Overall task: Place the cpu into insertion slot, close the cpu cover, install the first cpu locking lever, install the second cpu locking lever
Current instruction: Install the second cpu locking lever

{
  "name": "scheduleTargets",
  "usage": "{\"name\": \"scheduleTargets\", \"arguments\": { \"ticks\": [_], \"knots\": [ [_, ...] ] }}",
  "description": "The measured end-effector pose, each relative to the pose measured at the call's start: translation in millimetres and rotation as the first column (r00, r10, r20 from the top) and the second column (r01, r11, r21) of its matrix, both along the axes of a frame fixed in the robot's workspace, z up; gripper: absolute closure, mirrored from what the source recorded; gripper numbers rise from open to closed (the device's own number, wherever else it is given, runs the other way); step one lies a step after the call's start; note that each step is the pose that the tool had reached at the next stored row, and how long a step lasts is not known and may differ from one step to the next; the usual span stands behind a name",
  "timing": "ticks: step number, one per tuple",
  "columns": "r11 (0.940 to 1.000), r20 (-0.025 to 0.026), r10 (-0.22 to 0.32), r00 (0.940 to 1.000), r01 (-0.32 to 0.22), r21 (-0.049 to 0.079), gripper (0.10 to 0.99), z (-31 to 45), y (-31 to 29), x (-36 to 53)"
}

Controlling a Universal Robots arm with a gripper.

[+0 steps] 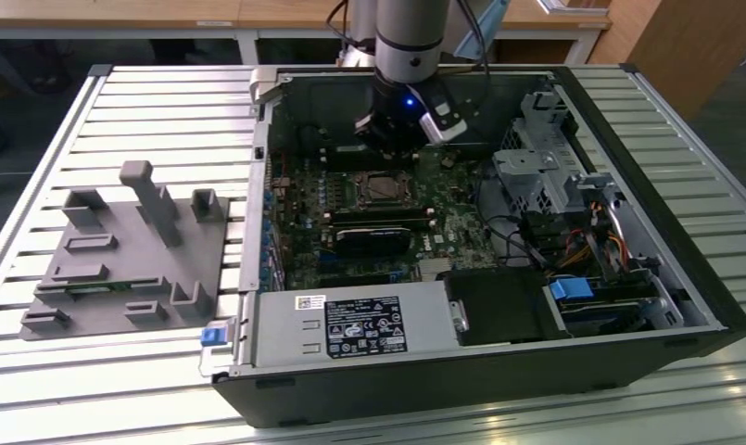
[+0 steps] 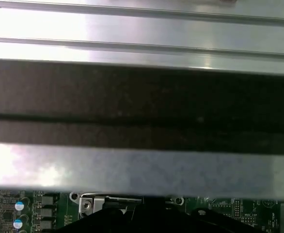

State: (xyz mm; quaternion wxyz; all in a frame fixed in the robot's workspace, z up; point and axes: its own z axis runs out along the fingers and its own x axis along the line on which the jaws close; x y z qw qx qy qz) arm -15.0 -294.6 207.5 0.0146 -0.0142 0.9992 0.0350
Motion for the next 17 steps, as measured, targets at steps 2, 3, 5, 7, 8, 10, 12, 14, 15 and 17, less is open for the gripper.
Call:
{"name": "scheduleTargets", "arguments": {
  "ticks": [2, 3, 5, 7, 8, 10, 12, 14, 15, 17],
  "knots": [
    [1.0000, 0.0000, 0.000, 1.0000, 0.000, 0.000, 0.980, 0.0, -1.1, 0.1],
    [1.0000, 0.0000, 0.000, 1.0000, 0.000, 0.000, 0.980, 0.0, -2.0, 0.2],
    [1.0000, 0.0000, 0.000, 1.0000, 0.000, 0.000, 0.980, 0.0, -3.8, 0.5],
    [1.0000, 0.0000, 0.000, 1.0000, 0.000, 0.000, 0.980, 0.0, -4.9, 0.6],
    [1.0000, 0.0001, 0.000, 1.0000, 0.000, 0.000, 0.980, 0.0, -5.2, 0.6],
    [1.0000, -0.0002, 0.000, 1.0000, 0.000, 0.000, 0.980, 0.7, -5.7, 0.6],
    [1.0000, -0.0011, 0.000, 1.0000, 0.000, 0.000, 0.980, 4.8, -5.7, 0.6],
    [1.0000, -0.0013, -0.001, 1.0000, 0.001, 0.000, 0.980, 11.7, -5.7, 0.6],
    [1.0000, -0.0015, -0.002, 1.0000, 0.002, 0.000, 0.980, 15.1, -5.7, 0.6],
    [1.0000, -0.0015, -0.008, 1.0000, 0.008, 0.000, 0.980, 19.7, -5.9, 0.6]
  ]
}}
